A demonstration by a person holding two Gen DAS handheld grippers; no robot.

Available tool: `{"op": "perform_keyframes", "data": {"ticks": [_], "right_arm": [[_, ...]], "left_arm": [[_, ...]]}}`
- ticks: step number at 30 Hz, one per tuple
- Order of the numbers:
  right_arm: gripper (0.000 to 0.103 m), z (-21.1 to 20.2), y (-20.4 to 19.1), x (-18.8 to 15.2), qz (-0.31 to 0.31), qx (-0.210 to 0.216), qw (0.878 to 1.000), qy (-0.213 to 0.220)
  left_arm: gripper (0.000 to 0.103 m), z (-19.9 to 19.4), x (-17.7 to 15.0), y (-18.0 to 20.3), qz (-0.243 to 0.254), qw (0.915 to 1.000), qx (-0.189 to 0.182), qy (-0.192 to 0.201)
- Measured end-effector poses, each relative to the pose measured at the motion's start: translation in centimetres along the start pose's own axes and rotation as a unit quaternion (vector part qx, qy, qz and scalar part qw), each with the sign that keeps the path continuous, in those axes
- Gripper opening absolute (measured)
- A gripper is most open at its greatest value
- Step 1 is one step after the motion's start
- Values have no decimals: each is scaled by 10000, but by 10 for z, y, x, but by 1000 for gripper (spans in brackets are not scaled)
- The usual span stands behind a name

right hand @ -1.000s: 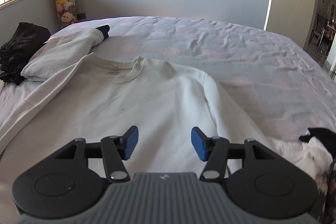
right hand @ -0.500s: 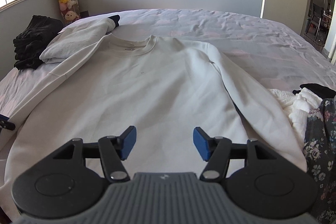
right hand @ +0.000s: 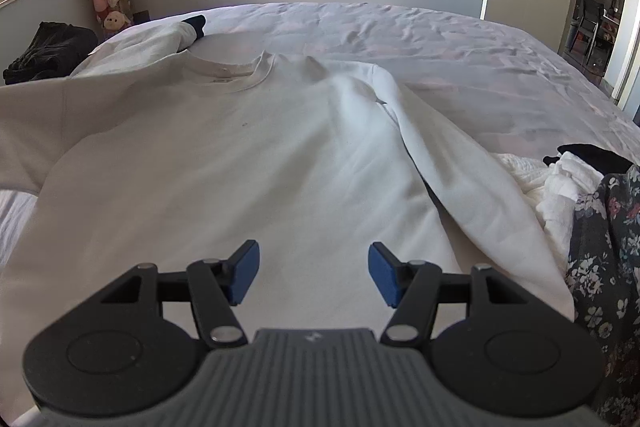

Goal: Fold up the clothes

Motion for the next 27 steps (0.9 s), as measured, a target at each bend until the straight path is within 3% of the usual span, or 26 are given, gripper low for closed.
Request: {"op": "perform_keyframes", "data": {"ticks": [3, 7, 10, 12, 14, 16, 18, 19, 22, 27], "right_arm": [[64, 5, 1, 0, 28, 38, 9999, -119], [64, 13, 8, 2, 49, 11, 9995, -317], [64, 10, 23, 14, -194, -186, 9992, -286], [64, 7, 34, 21, -356, -318, 9985, -266], [64, 4, 47, 28, -455, -473, 9975, -266], [64, 1, 64, 33, -529, -665, 9959, -307], [63, -1, 83, 36, -653, -865, 9933, -404], [62, -2, 92, 37, -729, -960, 9916, -467], [54, 0, 117, 29, -920, -1096, 9855, -909], [52, -8, 144, 9, -568, -1145, 9817, -1411]], "left_arm": [[3, 34, 5, -25, -47, 9994, 310, -163], [3, 87, -12, -36, 88, 9967, 575, -568], [6, 115, -29, -37, 128, 9948, 759, -660], [16, 121, -36, -35, 181, 9944, 854, -597], [20, 122, -39, -34, 320, 9939, 934, -489], [34, 115, -38, -32, 400, 9935, 1005, -345], [55, 104, -34, -30, 370, 9937, 1049, -126], [57, 98, -31, -28, 337, 9938, 1055, -1], [58, 74, -23, -8, 261, 9963, 777, 253], [62, 30, -11, 50, 375, 9977, 39, 556]]}}
Point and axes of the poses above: each gripper's, at about its wrist camera, not at the fingertips, and z roughly the way its jaws point, y to its right, x to its top, the point moved 8 cm from there along z, roughly the way its jaws point, and after that the axes turned 11 degrees about y, right-handed, at the moved point
